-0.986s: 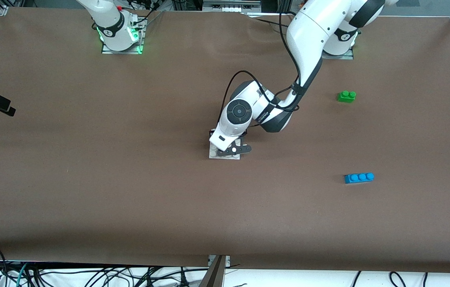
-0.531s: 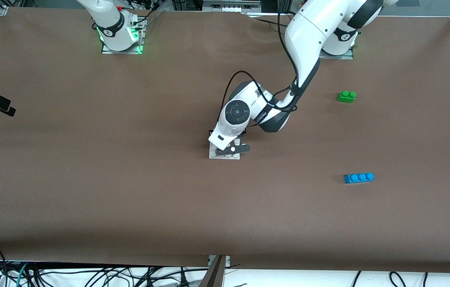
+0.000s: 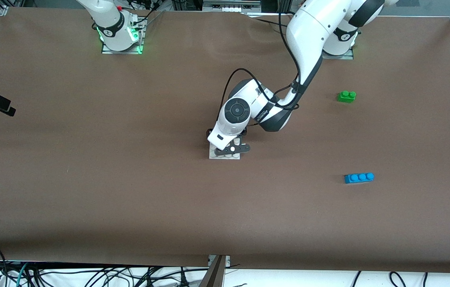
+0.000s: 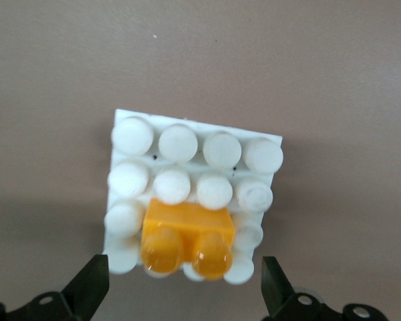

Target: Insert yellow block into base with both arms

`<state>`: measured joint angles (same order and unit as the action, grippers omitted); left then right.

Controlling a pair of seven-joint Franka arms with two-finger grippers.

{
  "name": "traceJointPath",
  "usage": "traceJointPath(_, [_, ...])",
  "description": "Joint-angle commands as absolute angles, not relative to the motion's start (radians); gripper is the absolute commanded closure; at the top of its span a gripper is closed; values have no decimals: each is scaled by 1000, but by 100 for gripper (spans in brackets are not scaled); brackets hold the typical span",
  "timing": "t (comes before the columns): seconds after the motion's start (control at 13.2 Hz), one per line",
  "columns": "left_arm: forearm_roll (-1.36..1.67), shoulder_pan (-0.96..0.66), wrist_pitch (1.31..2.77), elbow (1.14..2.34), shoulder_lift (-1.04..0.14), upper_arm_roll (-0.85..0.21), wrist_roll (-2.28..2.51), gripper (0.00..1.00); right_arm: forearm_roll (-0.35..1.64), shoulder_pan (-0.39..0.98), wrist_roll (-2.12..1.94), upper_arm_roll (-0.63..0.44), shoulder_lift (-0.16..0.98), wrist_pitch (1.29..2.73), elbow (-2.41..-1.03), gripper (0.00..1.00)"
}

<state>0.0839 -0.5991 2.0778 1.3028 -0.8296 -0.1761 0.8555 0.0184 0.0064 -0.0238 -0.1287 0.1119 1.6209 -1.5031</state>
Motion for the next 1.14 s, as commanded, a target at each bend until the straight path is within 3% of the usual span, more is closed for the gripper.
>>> traceJointPath(0.0, [78, -578, 1961, 1312, -727, -167, 842, 0, 18, -6, -40, -120, 106, 1617, -1503, 0])
traceJointPath(0.68, [65, -223, 1505, 1336, -390, -161, 557, 0, 21, -6, -40, -120, 106, 1618, -1502, 0])
traceJointPath(1.06, [45, 12, 1462, 1469, -183, -163, 266, 0, 23, -6, -38, -120, 106, 1618, -1502, 0])
